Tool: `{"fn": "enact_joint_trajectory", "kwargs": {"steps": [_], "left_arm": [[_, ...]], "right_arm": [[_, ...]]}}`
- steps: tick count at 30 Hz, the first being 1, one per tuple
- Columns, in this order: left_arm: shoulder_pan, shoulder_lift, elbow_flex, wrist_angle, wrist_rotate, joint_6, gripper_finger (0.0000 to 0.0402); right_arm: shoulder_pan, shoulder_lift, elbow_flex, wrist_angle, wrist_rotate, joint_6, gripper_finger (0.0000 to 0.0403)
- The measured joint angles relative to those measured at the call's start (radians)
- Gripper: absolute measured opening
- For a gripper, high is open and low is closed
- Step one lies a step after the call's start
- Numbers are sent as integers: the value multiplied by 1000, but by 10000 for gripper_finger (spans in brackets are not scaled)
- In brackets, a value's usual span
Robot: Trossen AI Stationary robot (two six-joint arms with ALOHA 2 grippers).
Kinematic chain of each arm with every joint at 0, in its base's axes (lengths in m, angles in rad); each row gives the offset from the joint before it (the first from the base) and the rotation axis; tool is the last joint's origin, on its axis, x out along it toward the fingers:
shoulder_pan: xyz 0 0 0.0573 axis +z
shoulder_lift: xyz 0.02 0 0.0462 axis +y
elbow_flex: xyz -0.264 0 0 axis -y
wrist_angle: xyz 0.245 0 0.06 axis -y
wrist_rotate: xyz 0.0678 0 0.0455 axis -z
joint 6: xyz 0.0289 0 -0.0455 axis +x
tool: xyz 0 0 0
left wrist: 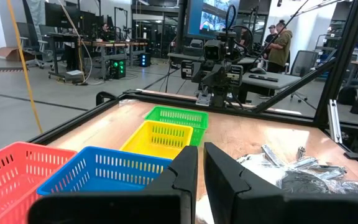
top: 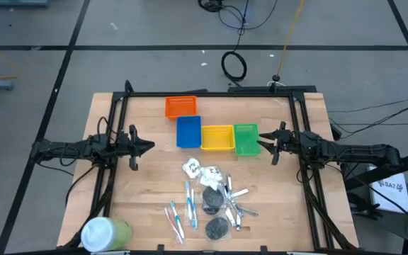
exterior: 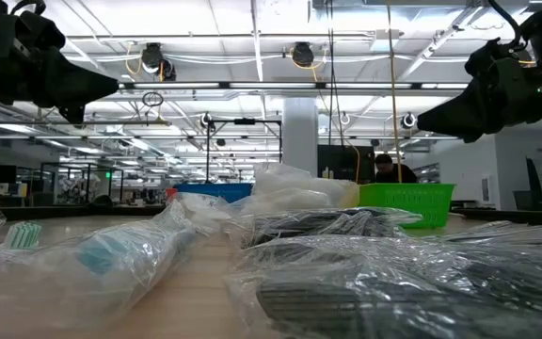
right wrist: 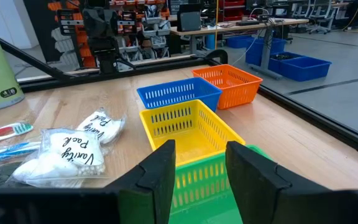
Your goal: Pick & Place Travel size toiletries
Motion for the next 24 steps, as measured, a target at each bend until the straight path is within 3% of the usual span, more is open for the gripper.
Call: {"fn": "enact_joint_trajectory", "kwargs": {"steps": [14, 19, 24], "left_arm": [[0, 0, 0, 0, 0, 0, 26], [0, 0, 0, 0, 0, 0, 26], [0, 0, 0, 0, 0, 0, 26]], "right_arm": [[0, 0, 0, 44, 0, 8, 130], [2, -1, 0, 127, -24, 225, 130], [2, -1, 0, 131, -24, 227, 130]]}}
